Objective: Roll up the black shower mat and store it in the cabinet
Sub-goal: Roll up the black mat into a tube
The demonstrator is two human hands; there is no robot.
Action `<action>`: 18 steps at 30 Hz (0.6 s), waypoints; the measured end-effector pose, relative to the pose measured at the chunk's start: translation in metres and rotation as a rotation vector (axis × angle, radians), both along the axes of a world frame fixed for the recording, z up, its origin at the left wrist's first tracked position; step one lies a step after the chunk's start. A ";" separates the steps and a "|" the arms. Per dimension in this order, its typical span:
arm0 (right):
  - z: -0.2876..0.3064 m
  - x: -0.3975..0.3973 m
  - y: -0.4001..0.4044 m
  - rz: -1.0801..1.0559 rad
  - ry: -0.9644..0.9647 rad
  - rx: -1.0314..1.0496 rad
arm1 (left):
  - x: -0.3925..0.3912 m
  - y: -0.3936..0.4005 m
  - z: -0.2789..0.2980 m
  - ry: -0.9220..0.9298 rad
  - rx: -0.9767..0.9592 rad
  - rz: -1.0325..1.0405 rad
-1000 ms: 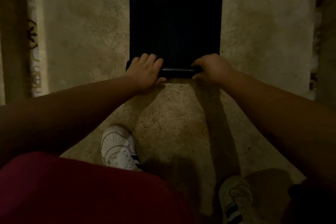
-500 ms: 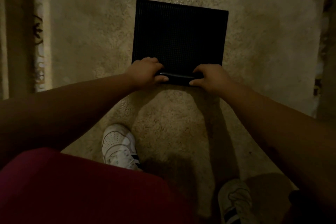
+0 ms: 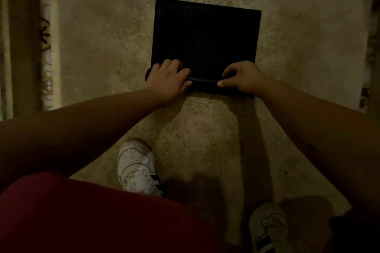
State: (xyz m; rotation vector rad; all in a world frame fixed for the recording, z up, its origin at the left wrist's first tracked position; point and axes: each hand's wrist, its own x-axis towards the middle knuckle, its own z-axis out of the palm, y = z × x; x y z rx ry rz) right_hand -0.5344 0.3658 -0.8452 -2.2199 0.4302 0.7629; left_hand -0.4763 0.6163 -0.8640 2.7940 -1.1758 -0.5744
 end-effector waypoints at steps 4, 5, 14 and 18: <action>0.002 -0.034 0.016 0.222 -0.405 -0.338 | 0.019 -0.010 -0.001 0.075 0.044 -0.014; 0.001 -0.042 0.021 0.253 -0.433 -0.382 | 0.023 -0.009 -0.002 0.098 0.049 -0.015; 0.002 -0.012 0.008 0.221 -0.294 -0.256 | 0.026 -0.015 0.002 0.011 -0.013 -0.002; 0.004 0.007 0.002 0.171 -0.149 -0.194 | 0.030 -0.014 0.004 0.015 0.034 -0.096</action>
